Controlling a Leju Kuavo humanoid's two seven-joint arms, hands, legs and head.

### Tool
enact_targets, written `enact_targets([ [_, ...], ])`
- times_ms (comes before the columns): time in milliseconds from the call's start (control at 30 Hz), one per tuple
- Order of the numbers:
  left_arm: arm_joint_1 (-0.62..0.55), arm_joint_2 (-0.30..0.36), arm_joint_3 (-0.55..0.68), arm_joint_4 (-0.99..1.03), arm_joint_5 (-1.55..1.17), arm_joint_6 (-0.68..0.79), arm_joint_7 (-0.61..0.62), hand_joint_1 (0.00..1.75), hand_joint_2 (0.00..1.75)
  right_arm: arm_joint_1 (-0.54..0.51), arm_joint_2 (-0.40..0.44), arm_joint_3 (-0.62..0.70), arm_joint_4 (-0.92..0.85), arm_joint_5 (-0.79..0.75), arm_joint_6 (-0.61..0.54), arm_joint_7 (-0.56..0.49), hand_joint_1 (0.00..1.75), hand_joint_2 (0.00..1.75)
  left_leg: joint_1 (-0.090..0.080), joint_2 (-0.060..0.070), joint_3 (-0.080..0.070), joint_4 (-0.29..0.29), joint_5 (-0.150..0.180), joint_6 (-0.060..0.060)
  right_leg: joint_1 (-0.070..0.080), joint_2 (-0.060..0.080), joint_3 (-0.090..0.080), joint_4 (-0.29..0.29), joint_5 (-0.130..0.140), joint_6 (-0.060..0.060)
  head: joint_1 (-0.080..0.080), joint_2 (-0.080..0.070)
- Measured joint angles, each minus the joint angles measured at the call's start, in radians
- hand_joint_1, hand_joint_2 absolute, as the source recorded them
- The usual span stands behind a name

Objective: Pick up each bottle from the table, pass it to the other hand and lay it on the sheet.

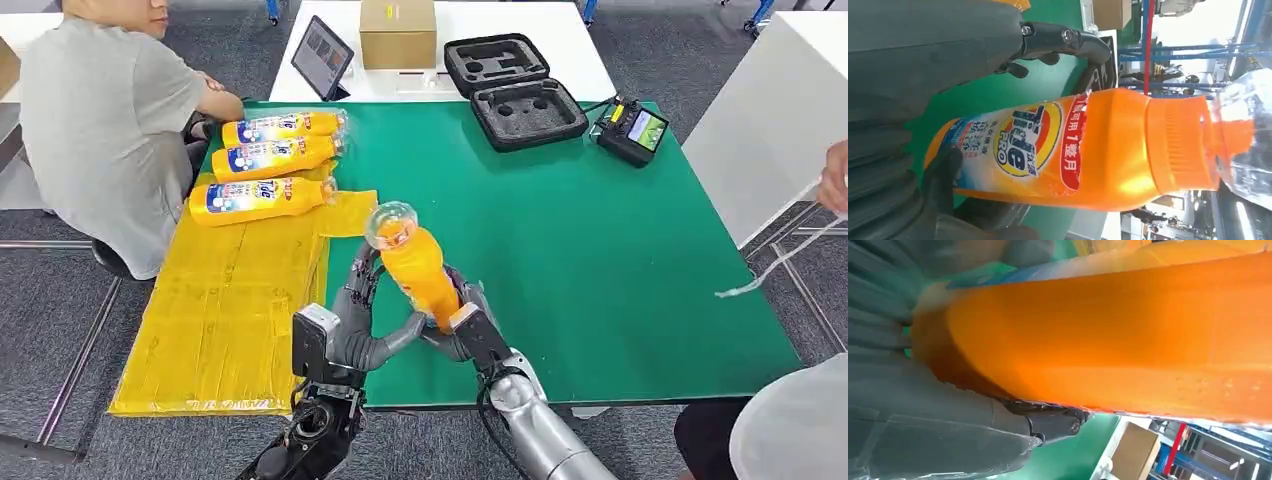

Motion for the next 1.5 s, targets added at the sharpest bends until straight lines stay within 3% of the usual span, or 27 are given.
enact_targets([
  [433, -0.092, -0.045, -0.022, 0.148, -0.003, 0.081, -0.006, 0.0, 1.75, -0.06, 0.07, 0.098, 0.092, 0.112, -0.129, 0.0, 1.75, 1.75, 0.0, 0.0, 0.0, 0.0, 0.001, 0.0, 0.0, 0.0, 0.0, 0.0, 0.0, 0.0, 0.0, 0.0],
  [933, -0.093, -0.065, 0.024, 0.164, -0.085, 0.124, -0.008, 0.0, 1.75, -0.088, 0.095, 0.153, 0.16, 0.119, -0.145, 0.001, 1.75, 1.75, 0.0, 0.0, 0.0, 0.0, 0.001, 0.0, 0.0, 0.0, 0.0, 0.0, 0.0, 0.0, 0.0, 0.0],
  [967, -0.092, -0.065, 0.028, 0.162, -0.085, 0.124, -0.008, 0.38, 1.75, -0.088, 0.096, 0.156, 0.162, 0.119, -0.144, 0.001, 1.75, 1.75, 0.0, 0.0, 0.0, 0.0, 0.001, 0.0, 0.0, 0.0, 0.0, 0.0, 0.0, 0.0, -0.001, 0.0],
  [1000, -0.091, -0.065, 0.032, 0.161, -0.086, 0.124, -0.008, 1.54, 1.75, -0.089, 0.097, 0.158, 0.164, 0.119, -0.143, 0.001, 1.75, 1.75, 0.0, 0.0, 0.0, 0.0, 0.001, 0.0, 0.0, 0.0, 0.0, 0.0, 0.0, 0.0, 0.0, 0.0],
  [1033, -0.09, -0.065, 0.035, 0.159, -0.087, 0.122, -0.008, 1.75, 1.75, -0.089, 0.098, 0.158, 0.166, 0.119, -0.143, 0.001, 1.75, 1.75, 0.0, 0.0, 0.0, 0.0, 0.001, 0.0, 0.0, 0.0, 0.0, 0.0, 0.0, 0.0, 0.0, 0.0],
  [1433, -0.073, -0.065, 0.062, 0.153, -0.084, 0.077, -0.007, 1.75, 1.75, -0.09, 0.1, 0.166, 0.179, 0.084, -0.113, 0.001, 1.61, 1.75, 0.0, 0.0, 0.0, 0.0, 0.001, 0.0, 0.0, 0.0, 0.0, 0.0, 0.0, 0.0, 0.0, 0.0],
  [1467, -0.073, -0.065, 0.063, 0.153, -0.084, 0.076, -0.007, 1.75, 1.75, -0.09, 0.1, 0.166, 0.18, 0.084, -0.112, 0.001, 1.4, 1.75, 0.0, 0.0, 0.0, 0.0, 0.001, 0.0, 0.0, 0.0, 0.0, 0.0, 0.0, 0.0, 0.0, 0.0],
  [1500, -0.072, -0.065, 0.064, 0.153, -0.084, 0.075, -0.007, 1.75, 1.75, -0.09, 0.1, 0.166, 0.18, 0.084, -0.111, 0.001, 1.34, 1.75, 0.0, 0.0, 0.0, 0.0, 0.001, 0.0, 0.0, 0.0, 0.0, 0.0, 0.0, 0.0, 0.0, 0.0],
])
